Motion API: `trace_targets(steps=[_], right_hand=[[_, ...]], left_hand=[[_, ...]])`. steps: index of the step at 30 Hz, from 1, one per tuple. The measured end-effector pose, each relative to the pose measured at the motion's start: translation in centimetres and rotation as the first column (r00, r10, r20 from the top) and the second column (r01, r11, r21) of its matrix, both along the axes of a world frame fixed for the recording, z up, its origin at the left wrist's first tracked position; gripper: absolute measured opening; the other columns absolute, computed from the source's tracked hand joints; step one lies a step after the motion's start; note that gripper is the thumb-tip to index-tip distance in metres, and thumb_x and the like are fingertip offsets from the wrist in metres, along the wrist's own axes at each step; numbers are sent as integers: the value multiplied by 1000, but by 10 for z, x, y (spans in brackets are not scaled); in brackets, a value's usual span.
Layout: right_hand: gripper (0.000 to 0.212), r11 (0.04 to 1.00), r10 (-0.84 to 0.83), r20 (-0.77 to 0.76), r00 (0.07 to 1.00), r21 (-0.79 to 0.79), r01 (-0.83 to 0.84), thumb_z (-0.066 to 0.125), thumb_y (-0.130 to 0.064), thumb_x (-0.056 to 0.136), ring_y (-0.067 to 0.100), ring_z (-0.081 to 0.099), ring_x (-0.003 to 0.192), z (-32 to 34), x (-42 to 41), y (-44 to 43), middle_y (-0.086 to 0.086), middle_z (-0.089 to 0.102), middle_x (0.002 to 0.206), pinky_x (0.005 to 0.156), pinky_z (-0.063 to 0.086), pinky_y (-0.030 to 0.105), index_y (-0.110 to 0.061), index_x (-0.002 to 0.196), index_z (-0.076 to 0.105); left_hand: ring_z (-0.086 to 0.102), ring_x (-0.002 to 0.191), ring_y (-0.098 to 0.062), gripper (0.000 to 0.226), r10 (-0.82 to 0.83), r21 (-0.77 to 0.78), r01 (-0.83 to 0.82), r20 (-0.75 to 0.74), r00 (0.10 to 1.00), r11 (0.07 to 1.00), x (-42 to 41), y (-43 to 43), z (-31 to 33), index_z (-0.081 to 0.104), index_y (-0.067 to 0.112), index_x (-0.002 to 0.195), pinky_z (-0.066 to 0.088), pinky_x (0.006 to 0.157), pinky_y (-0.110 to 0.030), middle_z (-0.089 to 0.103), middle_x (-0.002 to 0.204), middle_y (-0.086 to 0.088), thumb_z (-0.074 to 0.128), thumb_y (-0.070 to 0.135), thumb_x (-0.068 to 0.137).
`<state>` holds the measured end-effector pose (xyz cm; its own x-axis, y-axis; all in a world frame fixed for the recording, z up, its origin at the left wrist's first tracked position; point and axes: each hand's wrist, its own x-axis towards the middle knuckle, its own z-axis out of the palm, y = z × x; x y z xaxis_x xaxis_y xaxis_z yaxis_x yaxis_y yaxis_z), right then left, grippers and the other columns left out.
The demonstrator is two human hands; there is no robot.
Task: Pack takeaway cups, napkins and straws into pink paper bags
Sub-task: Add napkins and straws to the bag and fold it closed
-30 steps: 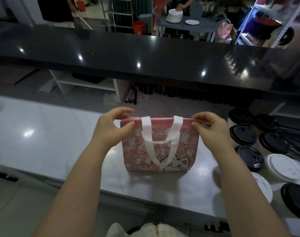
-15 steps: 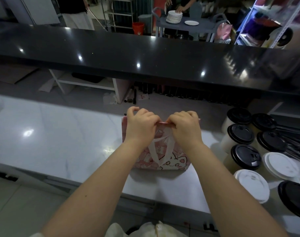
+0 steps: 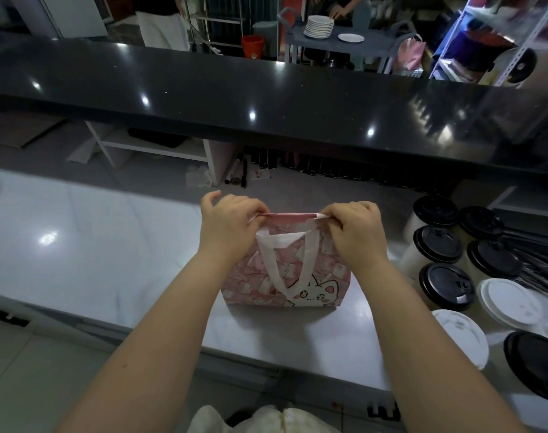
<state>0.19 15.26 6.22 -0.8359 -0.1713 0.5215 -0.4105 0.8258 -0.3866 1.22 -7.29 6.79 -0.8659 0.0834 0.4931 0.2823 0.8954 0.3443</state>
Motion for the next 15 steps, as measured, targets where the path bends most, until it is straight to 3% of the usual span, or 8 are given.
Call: trace_targets(steps=[4, 7, 10, 13, 15], right_hand=[[22, 998, -19, 108, 994, -59, 26, 69, -5, 84, 23, 63, 95, -3, -1, 24, -6, 71, 93, 97, 40, 49, -17, 101, 74], [23, 994, -5, 120, 993, -106, 17, 66, 5, 81, 25, 63, 86, -3, -1, 28, -8, 67, 84, 87, 47, 55, -12, 94, 74], [23, 995, 8, 40, 999, -96, -4, 63, 10, 77, 27, 64, 76, -4, -5, 20, 2, 72, 79, 80, 49, 53, -8, 86, 74], [25, 989, -6, 59, 998, -146, 15, 63, 7, 79, 20, 62, 76, -10, -9, 17, -6, 70, 81, 81, 50, 51, -12, 88, 76], [27, 975, -28, 125, 992, -214, 54, 62, 5, 81, 14, 59, 81, -17, -11, 24, -13, 66, 83, 82, 51, 47, -17, 91, 75]], left_hand=[[55, 98, -5, 36, -78, 48, 75, 55, 995, 996, 3, -30, -1, 69, 31, 103, 28, 104, -46, 66, 101, 19, 65, 58, 79], [63, 89, -19, 24, -95, 76, 92, 39, 995, 993, 4, -48, -8, 73, 20, 99, 41, 93, -47, 71, 94, 7, 80, 27, 77], [63, 71, -27, 5, -28, 112, 28, -3, 1000, 993, 0, -46, -8, 73, 11, 78, 45, 83, -42, 71, 74, -1, 69, 11, 76], [62, 71, -19, 9, 26, 234, -27, 7, 1000, 972, 1, -46, -12, 75, 15, 78, 50, 81, -45, 71, 75, 7, 71, 8, 76], [62, 77, -5, 22, 7, 362, -36, 82, 997, 932, 6, -54, -16, 75, 29, 84, 52, 80, -30, 69, 79, 22, 77, 8, 77]])
